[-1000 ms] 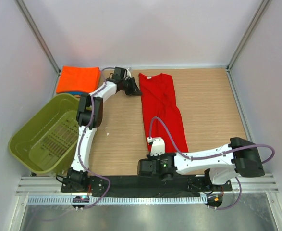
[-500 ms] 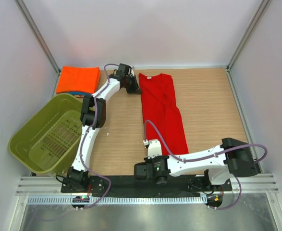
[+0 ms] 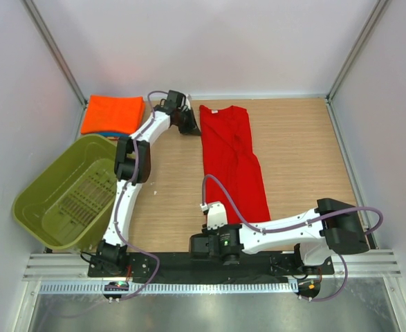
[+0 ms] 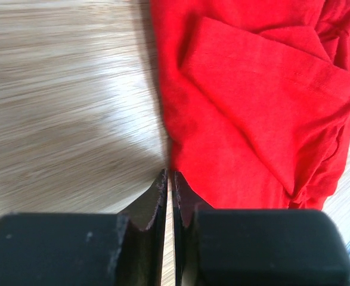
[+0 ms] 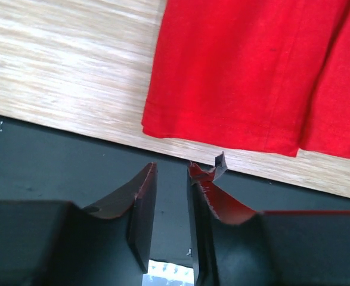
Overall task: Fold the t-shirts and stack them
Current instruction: Fold the tshirt
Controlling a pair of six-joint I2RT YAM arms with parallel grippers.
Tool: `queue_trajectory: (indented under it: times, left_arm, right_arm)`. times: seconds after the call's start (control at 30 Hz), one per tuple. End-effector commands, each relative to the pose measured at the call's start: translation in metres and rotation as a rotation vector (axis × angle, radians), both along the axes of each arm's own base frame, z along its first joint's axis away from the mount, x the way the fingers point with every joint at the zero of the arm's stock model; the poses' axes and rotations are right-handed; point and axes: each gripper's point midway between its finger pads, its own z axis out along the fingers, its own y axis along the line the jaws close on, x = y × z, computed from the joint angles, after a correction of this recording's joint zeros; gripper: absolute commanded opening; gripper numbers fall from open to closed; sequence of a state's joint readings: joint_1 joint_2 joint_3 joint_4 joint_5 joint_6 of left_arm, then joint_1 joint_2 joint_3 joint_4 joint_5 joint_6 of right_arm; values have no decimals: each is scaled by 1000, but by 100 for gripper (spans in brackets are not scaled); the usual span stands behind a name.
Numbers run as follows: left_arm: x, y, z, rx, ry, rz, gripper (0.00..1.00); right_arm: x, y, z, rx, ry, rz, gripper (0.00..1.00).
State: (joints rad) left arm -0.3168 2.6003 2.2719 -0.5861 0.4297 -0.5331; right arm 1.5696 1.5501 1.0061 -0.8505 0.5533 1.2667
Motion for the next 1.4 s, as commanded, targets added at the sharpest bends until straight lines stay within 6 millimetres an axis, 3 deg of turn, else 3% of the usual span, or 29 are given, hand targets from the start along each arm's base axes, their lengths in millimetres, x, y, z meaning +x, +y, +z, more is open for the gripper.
queue_trajectory:
  times: [0.0, 0.13, 0.27, 0.37, 0.43, 0.47, 0.5, 0.53, 0.57, 0.6, 0.63, 0.7, 0.73, 0.8, 0.83, 0.87, 0.97, 1.0, 1.1, 1.23, 1.37]
  left_arm:
    - [-4, 32, -22, 86, 54, 18, 7]
    - [-1, 34, -23, 80, 51, 14, 6]
    - [3, 37, -32, 72, 61, 20, 5]
    - [8, 43, -31, 71, 63, 38, 0]
    - [4, 44, -25, 73, 63, 36, 2]
    - [3, 46, -21, 80, 54, 32, 8]
    - [4, 45, -3, 74, 21, 30, 12]
    - [-2, 47, -3, 82, 28, 32, 14]
    - [-5, 49, 3, 89, 22, 35, 15]
    - [-5, 50, 28, 83, -20, 37, 16]
    - [-16, 51, 24, 96, 4, 34, 17]
    - [-27, 52, 38, 99, 1, 41, 22]
    - [-43, 51, 45, 106, 15, 42, 25]
    - [-62, 46, 51, 96, 33, 45, 30]
    - [-70, 42, 68, 78, 11, 46, 31]
    - [-90, 38, 52, 93, 50, 33, 33]
    - [-119, 24, 54, 54, 67, 20, 38]
    - [-131, 23, 41, 58, 94, 21, 39]
    - [-150, 14, 26, 45, 140, 11, 41]
    - [-158, 0, 10, 24, 171, 7, 41]
    - [-151, -8, -3, 0, 201, 9, 42]
  right_arm:
    - [1, 15, 11, 67, -6, 21, 34]
    - [10, 21, 7, 133, 12, 28, 27]
    - [39, 6, -15, 138, 12, -13, 26]
    - [49, 11, -21, 174, 0, -2, 26]
    - [50, 14, -24, 177, 9, 5, 26]
    - [49, 16, -27, 167, 16, 10, 26]
    - [47, 13, -28, 151, 26, 7, 26]
    - [47, 11, -28, 141, 30, -4, 26]
    - [48, 9, -19, 125, 25, -4, 26]
    - [49, 7, -13, 122, 16, -9, 26]
    - [57, 9, 3, 136, -19, -22, 27]
    - [65, 0, 26, 144, -41, -17, 29]
    - [83, -8, 36, 156, -47, -63, 31]
    - [100, -24, 53, 168, -51, -64, 33]
    - [119, -38, 57, 171, -52, -118, 34]
    - [127, -48, 60, 168, -33, -132, 35]
    - [157, -86, 65, 127, -35, -207, 36]
    - [159, -92, 63, 121, -20, -204, 36]
    - [170, -110, 51, 119, 20, -257, 36]
    - [160, -122, 16, 69, 91, -291, 35]
    - [150, -119, -2, 85, 144, -276, 34]
